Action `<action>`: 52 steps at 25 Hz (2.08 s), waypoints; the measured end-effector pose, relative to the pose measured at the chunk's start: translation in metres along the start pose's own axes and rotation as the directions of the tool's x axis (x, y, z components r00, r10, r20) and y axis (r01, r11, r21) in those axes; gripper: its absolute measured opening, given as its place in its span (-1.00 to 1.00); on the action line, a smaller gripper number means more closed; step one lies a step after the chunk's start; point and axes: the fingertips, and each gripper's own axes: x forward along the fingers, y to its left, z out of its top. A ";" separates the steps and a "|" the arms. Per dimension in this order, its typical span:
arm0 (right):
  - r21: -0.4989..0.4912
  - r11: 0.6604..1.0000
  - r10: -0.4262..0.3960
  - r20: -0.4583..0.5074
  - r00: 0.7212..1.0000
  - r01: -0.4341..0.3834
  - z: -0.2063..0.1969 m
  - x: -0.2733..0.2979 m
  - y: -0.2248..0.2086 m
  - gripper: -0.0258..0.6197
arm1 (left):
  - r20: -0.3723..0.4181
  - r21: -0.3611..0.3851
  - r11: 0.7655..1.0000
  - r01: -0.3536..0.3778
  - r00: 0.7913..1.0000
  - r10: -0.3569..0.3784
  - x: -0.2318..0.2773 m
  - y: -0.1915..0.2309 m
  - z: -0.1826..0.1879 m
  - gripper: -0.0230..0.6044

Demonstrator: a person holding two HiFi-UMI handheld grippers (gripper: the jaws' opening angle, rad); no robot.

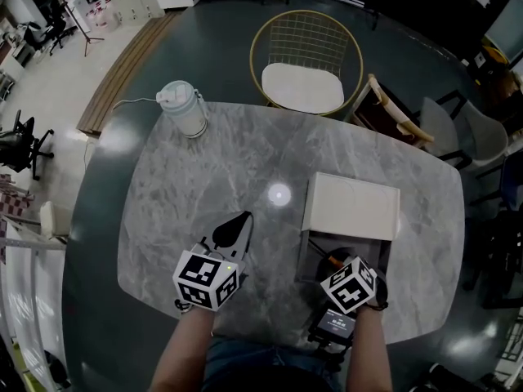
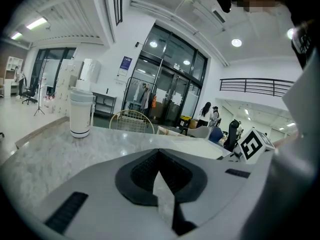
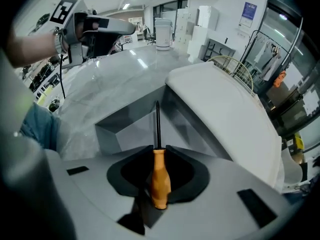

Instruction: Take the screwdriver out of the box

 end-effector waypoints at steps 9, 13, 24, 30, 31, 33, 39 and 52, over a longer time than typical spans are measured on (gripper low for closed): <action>0.031 0.998 -0.062 0.107 0.992 0.059 0.002 -0.035 -0.009 -0.63 | 0.031 0.059 0.998 0.027 0.999 -0.028 -0.014 -0.033 0.011 -0.89; 0.050 0.995 -0.098 0.158 0.983 0.091 0.002 -0.048 -0.008 -0.63 | 0.062 0.085 0.996 0.017 0.998 -0.022 -0.027 -0.047 0.015 -0.89; 0.110 0.978 -0.205 0.326 0.923 0.179 0.020 -0.102 -0.015 -0.63 | 0.171 0.137 0.990 -0.017 0.985 -0.006 -0.068 -0.071 0.040 -0.89; 0.145 0.968 -0.244 0.375 0.894 0.203 0.044 -0.125 -0.016 -0.63 | 0.216 0.163 0.987 0.008 0.975 -0.043 -0.073 -0.070 0.070 -0.89; 0.146 0.968 -0.247 0.381 0.891 0.206 0.048 -0.129 -0.016 -0.63 | 0.226 0.166 0.986 0.013 0.973 -0.051 -0.074 -0.071 0.076 -0.89; 0.147 0.965 -0.257 0.391 0.884 0.215 0.056 -0.137 -0.015 -0.63 | 0.245 0.171 0.985 0.022 0.967 -0.065 -0.075 -0.072 0.089 -0.89; 0.164 0.950 -0.310 0.435 0.845 0.264 0.075 -0.172 -0.020 -0.63 | 0.297 0.187 0.981 0.051 0.949 -0.106 -0.078 -0.078 0.125 -0.89; 0.394 0.905 -0.412 0.723 0.555 0.158 0.091 -0.263 -0.045 -0.63 | 0.404 0.262 0.958 0.119 0.887 -0.221 -0.072 -0.108 0.182 -0.89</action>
